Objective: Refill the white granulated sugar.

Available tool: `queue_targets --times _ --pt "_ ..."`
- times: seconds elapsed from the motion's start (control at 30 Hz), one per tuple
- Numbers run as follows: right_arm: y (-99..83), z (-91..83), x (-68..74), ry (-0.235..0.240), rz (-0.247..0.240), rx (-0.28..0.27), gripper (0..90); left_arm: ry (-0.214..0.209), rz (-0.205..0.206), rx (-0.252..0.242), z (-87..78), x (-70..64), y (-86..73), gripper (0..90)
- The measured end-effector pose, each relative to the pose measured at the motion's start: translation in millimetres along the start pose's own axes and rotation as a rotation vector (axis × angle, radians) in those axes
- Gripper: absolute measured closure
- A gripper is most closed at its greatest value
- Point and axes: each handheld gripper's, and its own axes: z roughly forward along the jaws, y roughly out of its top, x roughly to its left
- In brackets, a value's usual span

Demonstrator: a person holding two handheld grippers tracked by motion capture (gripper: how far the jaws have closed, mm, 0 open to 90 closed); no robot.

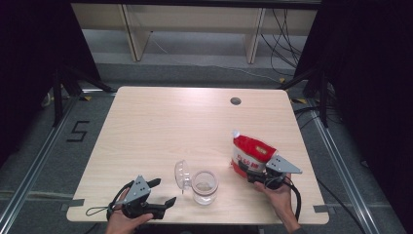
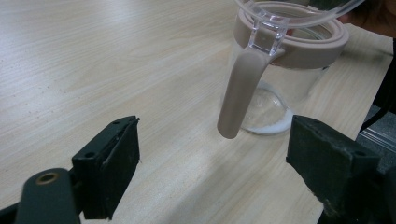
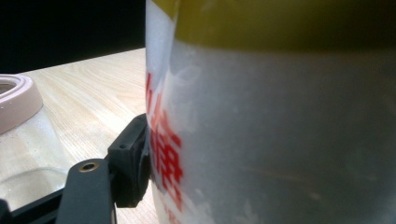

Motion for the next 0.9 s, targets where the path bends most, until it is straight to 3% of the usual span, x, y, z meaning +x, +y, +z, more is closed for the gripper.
queue_targets --times 0.03,0.07,0.1,0.17,0.2,0.23,0.3,0.33,0.37,0.47,0.5,0.53,0.57,0.6,0.7,0.8,0.87,0.9 --pt "-0.3 0.3 -0.1 -0.003 0.007 -0.003 32.4 0.002 0.000 -0.003 0.1 -0.4 -0.2 16.6" --pt "-0.7 4.2 -5.0 0.008 -0.049 -0.038 32.4 -0.001 0.007 -0.002 -0.1 -0.3 0.0 16.7" --pt "-0.4 3.3 -3.9 0.019 -0.030 -0.022 32.4 0.001 0.012 0.002 -0.5 0.0 0.1 16.6" --pt "-1.2 6.2 -7.3 0.015 -0.068 -0.025 32.2 -0.001 0.016 0.007 -0.8 0.4 0.0 16.7" --pt "-1.6 5.9 -6.3 0.012 -0.048 -0.013 31.8 -0.001 0.017 0.007 -0.8 0.4 0.0 16.7" --pt "-2.4 4.4 -2.3 0.001 0.002 0.002 31.4 -0.001 0.015 0.007 -0.7 0.3 -0.1 16.6" --pt "-3.6 8.8 -5.3 0.011 -0.011 -0.032 30.2 -0.003 0.018 0.005 -0.5 0.1 0.1 16.6" --pt "-3.1 8.6 -6.4 -0.004 -0.025 -0.002 30.0 0.000 0.012 0.004 -0.3 -0.3 -0.1 16.6" --pt "-2.6 11.2 -9.4 0.016 -0.052 -0.019 30.3 0.004 0.013 0.009 -0.6 -0.7 -0.1 16.6" --pt "-3.0 11.1 -8.2 0.014 -0.026 -0.021 33.5 0.004 0.012 0.009 -0.5 -0.7 -0.2 16.6" --pt "-2.5 11.1 -10.6 0.012 -0.071 -0.022 35.5 0.005 0.011 0.009 -0.7 -0.8 -0.2 16.6" --pt "-2.8 11.1 -8.4 0.033 -0.039 -0.020 39.5 0.004 0.010 0.009 -0.7 -0.9 -0.2 16.6" --pt "-2.4 11.0 -9.2 0.020 -0.061 -0.027 41.6 0.003 0.013 0.009 -0.7 -0.8 -0.1 16.6" --pt "-3.1 12.9 -6.8 0.043 -0.034 -0.033 42.0 0.003 0.014 0.009 -0.7 -0.8 -0.1 16.6" --pt "-1.5 9.8 -3.7 0.020 -0.012 0.010 42.6 -0.003 0.017 0.006 -0.8 -1.1 0.1 16.6" --pt "-0.2 10.7 -0.8 0.025 -0.004 -0.002 43.4 -0.003 0.017 0.006 -0.6 -1.4 0.0 16.6" --pt "-0.3 9.6 2.3 -0.008 0.019 0.017 43.8 -0.005 0.018 0.008 0.0 -0.6 -0.4 16.6" --pt "1.2 9.7 0.8 0.009 -0.011 0.018 44.1 0.003 0.017 0.011 -0.7 -1.0 -0.3 16.7"
